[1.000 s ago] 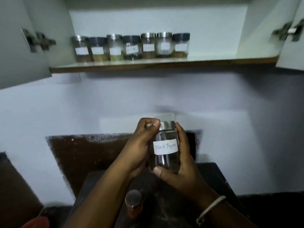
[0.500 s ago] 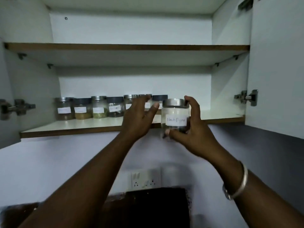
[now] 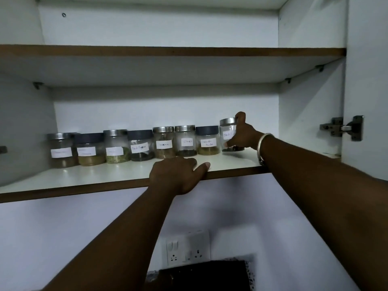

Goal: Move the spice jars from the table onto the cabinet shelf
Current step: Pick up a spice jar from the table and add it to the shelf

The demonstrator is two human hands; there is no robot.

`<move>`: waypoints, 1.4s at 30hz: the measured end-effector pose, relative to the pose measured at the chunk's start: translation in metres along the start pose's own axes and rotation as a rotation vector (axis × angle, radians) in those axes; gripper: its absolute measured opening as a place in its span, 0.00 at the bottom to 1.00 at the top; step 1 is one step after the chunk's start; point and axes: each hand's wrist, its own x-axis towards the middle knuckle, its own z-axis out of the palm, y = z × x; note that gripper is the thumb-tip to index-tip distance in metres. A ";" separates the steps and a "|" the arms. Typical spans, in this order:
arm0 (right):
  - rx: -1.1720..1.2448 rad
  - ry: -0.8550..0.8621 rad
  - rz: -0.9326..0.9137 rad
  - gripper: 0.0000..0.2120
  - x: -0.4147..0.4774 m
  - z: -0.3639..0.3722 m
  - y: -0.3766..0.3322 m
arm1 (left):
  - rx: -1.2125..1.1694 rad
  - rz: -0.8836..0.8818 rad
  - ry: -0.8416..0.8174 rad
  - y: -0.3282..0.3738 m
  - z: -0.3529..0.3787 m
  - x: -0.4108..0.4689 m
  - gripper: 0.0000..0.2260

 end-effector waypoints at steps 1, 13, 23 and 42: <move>-0.029 -0.010 0.010 0.45 0.007 0.006 0.002 | 0.007 0.003 0.015 -0.001 0.002 0.001 0.33; -0.093 -0.015 0.101 0.54 0.035 0.034 0.018 | 0.051 0.036 0.124 -0.005 0.018 0.008 0.38; -0.195 -0.209 0.197 0.66 0.016 0.024 0.008 | 0.072 0.030 0.153 -0.004 0.015 0.004 0.39; -0.445 -0.167 -0.169 0.31 -0.187 0.039 -0.043 | 0.104 0.072 0.108 0.020 0.003 -0.079 0.23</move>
